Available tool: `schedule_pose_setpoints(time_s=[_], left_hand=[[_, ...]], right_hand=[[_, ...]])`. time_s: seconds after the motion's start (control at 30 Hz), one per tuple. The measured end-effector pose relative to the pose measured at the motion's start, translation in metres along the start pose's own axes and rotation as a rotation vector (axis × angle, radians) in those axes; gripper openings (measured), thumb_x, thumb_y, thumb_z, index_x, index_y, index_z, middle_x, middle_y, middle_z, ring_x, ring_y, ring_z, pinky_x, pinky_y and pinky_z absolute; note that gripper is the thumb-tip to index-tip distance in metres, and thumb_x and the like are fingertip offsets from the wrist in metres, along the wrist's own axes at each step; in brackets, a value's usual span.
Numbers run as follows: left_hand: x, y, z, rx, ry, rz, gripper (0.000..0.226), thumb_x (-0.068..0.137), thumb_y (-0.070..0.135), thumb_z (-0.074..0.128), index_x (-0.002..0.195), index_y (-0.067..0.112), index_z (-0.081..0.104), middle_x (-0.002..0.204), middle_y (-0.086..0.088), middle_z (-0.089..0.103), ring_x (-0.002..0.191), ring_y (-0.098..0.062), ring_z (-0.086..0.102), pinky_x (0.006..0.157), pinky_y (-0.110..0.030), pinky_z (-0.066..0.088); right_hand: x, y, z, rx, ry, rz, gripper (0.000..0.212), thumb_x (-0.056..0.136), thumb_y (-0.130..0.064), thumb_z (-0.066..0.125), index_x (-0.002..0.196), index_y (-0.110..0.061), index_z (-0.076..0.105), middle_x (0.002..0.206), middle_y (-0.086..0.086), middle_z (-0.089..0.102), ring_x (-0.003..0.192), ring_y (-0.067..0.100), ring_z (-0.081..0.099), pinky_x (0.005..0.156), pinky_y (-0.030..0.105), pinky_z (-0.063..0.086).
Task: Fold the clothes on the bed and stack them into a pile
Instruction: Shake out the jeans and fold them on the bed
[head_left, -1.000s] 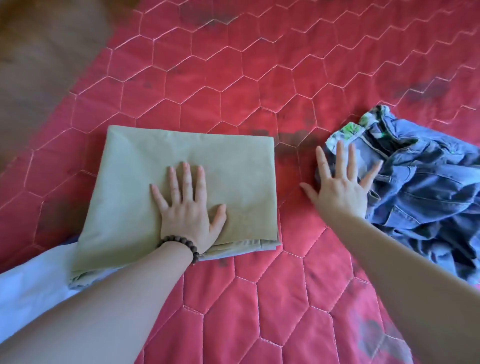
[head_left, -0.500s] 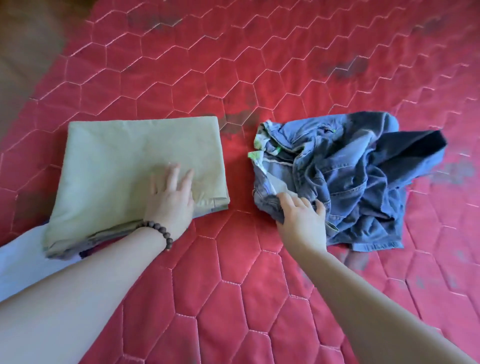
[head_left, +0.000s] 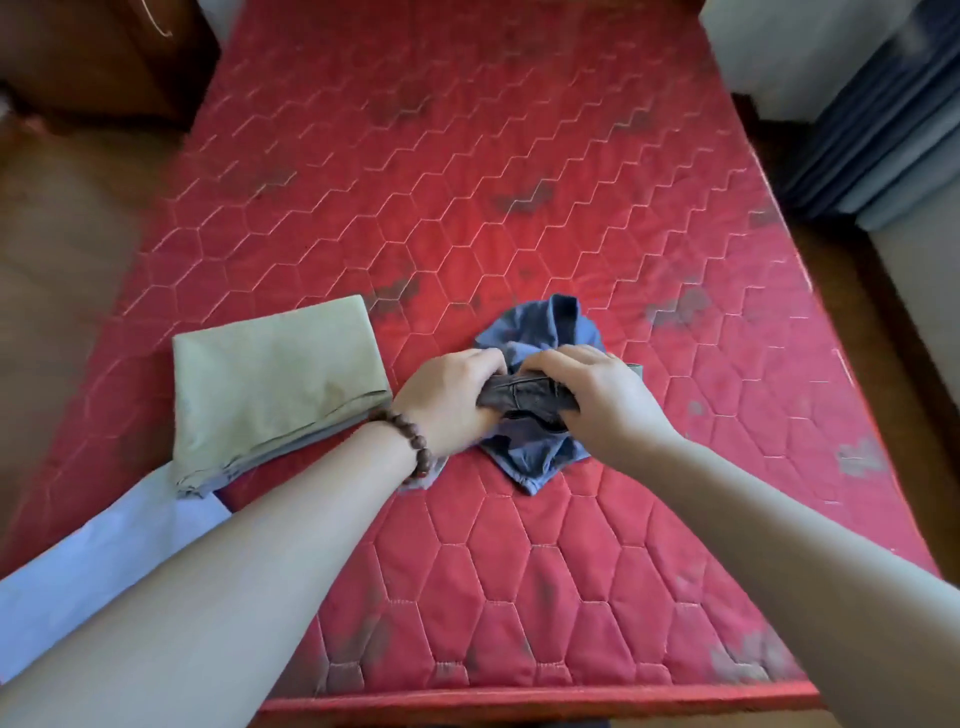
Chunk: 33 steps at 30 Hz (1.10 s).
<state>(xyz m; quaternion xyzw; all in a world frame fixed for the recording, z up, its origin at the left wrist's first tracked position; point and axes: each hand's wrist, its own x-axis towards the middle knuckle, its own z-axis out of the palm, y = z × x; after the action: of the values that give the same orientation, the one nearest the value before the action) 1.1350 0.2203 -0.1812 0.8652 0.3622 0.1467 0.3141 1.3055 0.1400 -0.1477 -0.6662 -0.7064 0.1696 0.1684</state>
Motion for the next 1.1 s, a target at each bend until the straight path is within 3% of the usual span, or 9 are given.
schedule_pose_setpoints(time_s=[0.1, 0.23, 0.33, 0.5, 0.67, 0.77, 0.87, 1.03, 1.1], left_hand=[[0.002, 0.057, -0.041, 0.086, 0.029, 0.056, 0.005, 0.079, 0.011, 0.062, 0.082, 0.008, 0.058, 0.075, -0.007, 0.062, 0.072, -0.030, 0.057, 0.061, -0.039, 0.042], [0.005, 0.126, -0.101, 0.152, 0.063, 0.094, 0.013, 0.079, 0.013, 0.063, 0.073, 0.017, 0.053, 0.062, 0.006, 0.052, 0.058, -0.018, 0.050, 0.052, -0.029, 0.033], [0.009, 0.175, -0.147, 0.161, 0.073, 0.132, 0.015, 0.079, 0.014, 0.066, 0.070, 0.017, 0.055, 0.059, 0.005, 0.052, 0.054, -0.010, 0.046, 0.052, -0.027, 0.030], [0.021, 0.253, -0.214, 0.060, 0.067, 0.129, 0.029, 0.076, 0.041, 0.079, 0.080, 0.020, 0.058, 0.071, 0.009, 0.061, 0.059, -0.003, 0.051, 0.054, -0.017, 0.037], [0.036, 0.313, -0.270, -0.027, 0.123, 0.190, 0.033, 0.073, 0.042, 0.081, 0.083, 0.021, 0.058, 0.082, 0.003, 0.069, 0.070, -0.008, 0.059, 0.066, -0.024, 0.044], [0.039, 0.341, -0.296, -0.029, 0.145, 0.246, 0.032, 0.072, 0.035, 0.084, 0.081, 0.020, 0.057, 0.081, 0.000, 0.067, 0.071, -0.013, 0.056, 0.066, -0.028, 0.043], [0.037, 0.359, -0.313, 0.057, 0.161, 0.287, 0.034, 0.068, 0.036, 0.086, 0.075, 0.023, 0.055, 0.071, 0.008, 0.059, 0.066, -0.009, 0.051, 0.061, -0.027, 0.039], [0.036, 0.378, -0.320, 0.109, 0.218, 0.318, 0.037, 0.066, 0.046, 0.085, 0.072, 0.024, 0.056, 0.064, 0.012, 0.055, 0.054, 0.004, 0.047, 0.051, -0.014, 0.035], [0.035, 0.385, -0.321, -0.009, 0.126, 0.345, 0.038, 0.074, 0.055, 0.076, 0.073, 0.021, 0.059, 0.065, 0.011, 0.056, 0.058, 0.001, 0.049, 0.058, -0.019, 0.039]], right_hand=[[-0.015, -0.015, -0.061, 0.023, 0.059, 0.020, 0.047, 0.074, 0.005, 0.059, 0.117, -0.014, 0.064, 0.103, 0.005, 0.065, 0.099, 0.028, 0.057, 0.079, 0.036, 0.047], [-0.030, -0.036, -0.135, 0.003, 0.145, -0.032, 0.036, 0.080, 0.000, 0.060, 0.114, -0.011, 0.064, 0.101, 0.007, 0.065, 0.097, 0.029, 0.057, 0.080, 0.039, 0.048], [-0.036, -0.052, -0.187, -0.053, 0.227, -0.098, 0.029, 0.079, -0.003, 0.062, 0.108, -0.008, 0.064, 0.098, 0.008, 0.065, 0.096, 0.030, 0.057, 0.081, 0.040, 0.047], [-0.034, -0.077, -0.284, -0.115, 0.349, -0.134, 0.023, 0.079, -0.008, 0.067, 0.102, -0.007, 0.065, 0.095, 0.010, 0.066, 0.092, 0.030, 0.058, 0.077, 0.034, 0.042], [-0.032, -0.111, -0.369, -0.083, 0.201, -0.085, 0.040, 0.078, -0.022, 0.078, 0.112, -0.016, 0.059, 0.098, -0.002, 0.062, 0.092, 0.021, 0.058, 0.076, 0.028, 0.042], [-0.040, -0.129, -0.410, 0.005, 0.060, -0.062, 0.033, 0.077, -0.038, 0.079, 0.101, -0.027, 0.059, 0.094, -0.005, 0.064, 0.083, 0.010, 0.057, 0.072, 0.025, 0.044], [-0.050, -0.140, -0.435, 0.247, 0.060, -0.053, 0.032, 0.076, -0.054, 0.068, 0.094, -0.027, 0.066, 0.088, -0.004, 0.066, 0.080, 0.008, 0.060, 0.074, 0.022, 0.048], [-0.051, -0.149, -0.459, 0.085, 0.208, -0.149, 0.013, 0.086, -0.033, 0.071, 0.078, -0.026, 0.063, 0.063, -0.012, 0.056, 0.058, 0.001, 0.047, 0.056, 0.016, 0.038], [-0.049, -0.152, -0.471, -0.011, 0.263, -0.215, 0.013, 0.084, -0.025, 0.073, 0.078, -0.022, 0.062, 0.067, -0.012, 0.053, 0.063, 0.002, 0.046, 0.061, 0.017, 0.038]])
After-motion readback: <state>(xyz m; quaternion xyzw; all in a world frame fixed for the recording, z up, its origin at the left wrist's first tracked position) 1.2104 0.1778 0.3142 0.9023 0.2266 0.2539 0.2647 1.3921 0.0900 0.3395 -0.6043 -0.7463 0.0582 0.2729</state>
